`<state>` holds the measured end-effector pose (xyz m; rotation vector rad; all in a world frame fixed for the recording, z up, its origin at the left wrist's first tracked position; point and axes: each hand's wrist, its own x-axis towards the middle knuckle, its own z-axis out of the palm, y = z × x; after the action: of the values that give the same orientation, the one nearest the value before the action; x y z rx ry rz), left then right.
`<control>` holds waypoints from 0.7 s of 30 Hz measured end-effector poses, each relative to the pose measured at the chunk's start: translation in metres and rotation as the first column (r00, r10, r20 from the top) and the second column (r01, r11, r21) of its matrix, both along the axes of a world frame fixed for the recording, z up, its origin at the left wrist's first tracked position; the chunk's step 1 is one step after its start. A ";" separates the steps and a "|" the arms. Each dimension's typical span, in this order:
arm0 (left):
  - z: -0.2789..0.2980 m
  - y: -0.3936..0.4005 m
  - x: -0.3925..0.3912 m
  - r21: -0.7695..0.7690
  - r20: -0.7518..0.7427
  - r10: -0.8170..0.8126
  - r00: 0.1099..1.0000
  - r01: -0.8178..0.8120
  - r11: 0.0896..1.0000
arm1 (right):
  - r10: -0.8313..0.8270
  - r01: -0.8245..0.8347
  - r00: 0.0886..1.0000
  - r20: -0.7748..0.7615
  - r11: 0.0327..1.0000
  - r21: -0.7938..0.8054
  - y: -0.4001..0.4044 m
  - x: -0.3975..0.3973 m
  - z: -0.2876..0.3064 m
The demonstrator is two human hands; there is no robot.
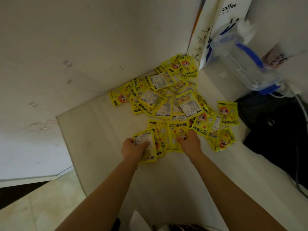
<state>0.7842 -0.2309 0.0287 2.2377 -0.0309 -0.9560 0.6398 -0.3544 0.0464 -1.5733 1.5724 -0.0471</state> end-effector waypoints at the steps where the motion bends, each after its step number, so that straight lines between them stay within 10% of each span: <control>1: -0.002 -0.002 -0.003 0.013 0.031 -0.013 0.999 0.012 1.000 | 0.002 -0.003 0.999 -0.039 1.000 -0.012 0.000 0.001 -0.004; 6: -0.006 -0.007 -0.018 0.119 0.215 -0.215 0.953 0.193 0.974 | -0.041 0.042 0.984 -0.174 0.999 0.003 0.005 0.010 -0.009; 21: -0.011 -0.020 -0.027 0.027 0.134 -0.112 0.985 0.109 0.994 | -0.098 0.099 0.990 -0.105 0.995 0.003 0.013 0.018 0.003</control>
<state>0.7574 -0.2505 0.0174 2.3364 -0.2100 -0.8634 0.6575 -0.3415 0.0489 -1.5121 1.7295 -0.0130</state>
